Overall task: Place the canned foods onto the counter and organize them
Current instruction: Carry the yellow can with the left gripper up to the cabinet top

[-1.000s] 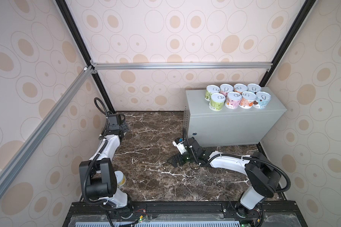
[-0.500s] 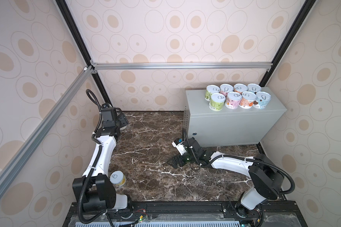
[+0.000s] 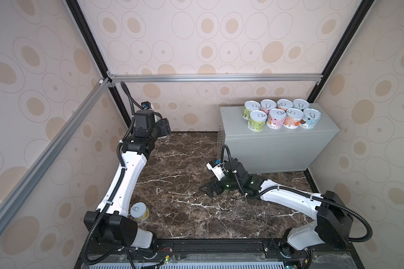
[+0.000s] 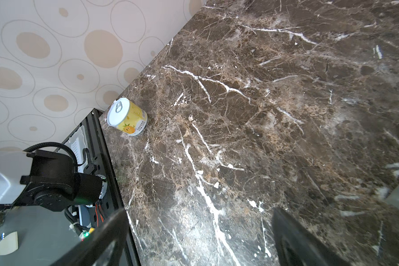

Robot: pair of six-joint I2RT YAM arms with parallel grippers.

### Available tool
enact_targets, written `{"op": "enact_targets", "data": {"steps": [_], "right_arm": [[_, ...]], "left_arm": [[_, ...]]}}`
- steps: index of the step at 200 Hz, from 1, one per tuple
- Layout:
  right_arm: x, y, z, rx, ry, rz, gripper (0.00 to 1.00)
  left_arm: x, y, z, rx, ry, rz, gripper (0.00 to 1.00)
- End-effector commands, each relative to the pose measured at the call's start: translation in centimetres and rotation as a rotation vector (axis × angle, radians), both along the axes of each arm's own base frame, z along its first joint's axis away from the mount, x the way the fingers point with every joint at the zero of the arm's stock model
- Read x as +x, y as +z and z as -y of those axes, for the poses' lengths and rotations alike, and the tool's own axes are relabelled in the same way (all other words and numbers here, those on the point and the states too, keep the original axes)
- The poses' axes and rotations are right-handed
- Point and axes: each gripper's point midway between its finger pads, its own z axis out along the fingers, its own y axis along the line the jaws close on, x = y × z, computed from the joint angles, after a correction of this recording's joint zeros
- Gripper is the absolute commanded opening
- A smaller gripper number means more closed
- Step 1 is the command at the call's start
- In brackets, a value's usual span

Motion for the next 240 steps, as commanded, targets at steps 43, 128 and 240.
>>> {"op": "enact_targets", "data": {"steps": [43, 128, 240], "right_arm": [[-0.6, 1.1, 2.1, -0.059, -0.025, 0.048, 0.99], [-1.4, 1.0, 4.5, -0.134, -0.055, 0.064, 0.99], [-2.2, -0.5, 9.1, -0.209, -0.175, 0.085, 0.99]], "left_arm": [[0.3, 7.2, 6.0, 0.061, -0.134, 0.118, 0.68], [0.8, 9.3, 15.4, 0.118, -0.322, 0.134, 0.68], [-0.7, 9.0, 26.6, 0.121, -0.534, 0.179, 0.68]]}}
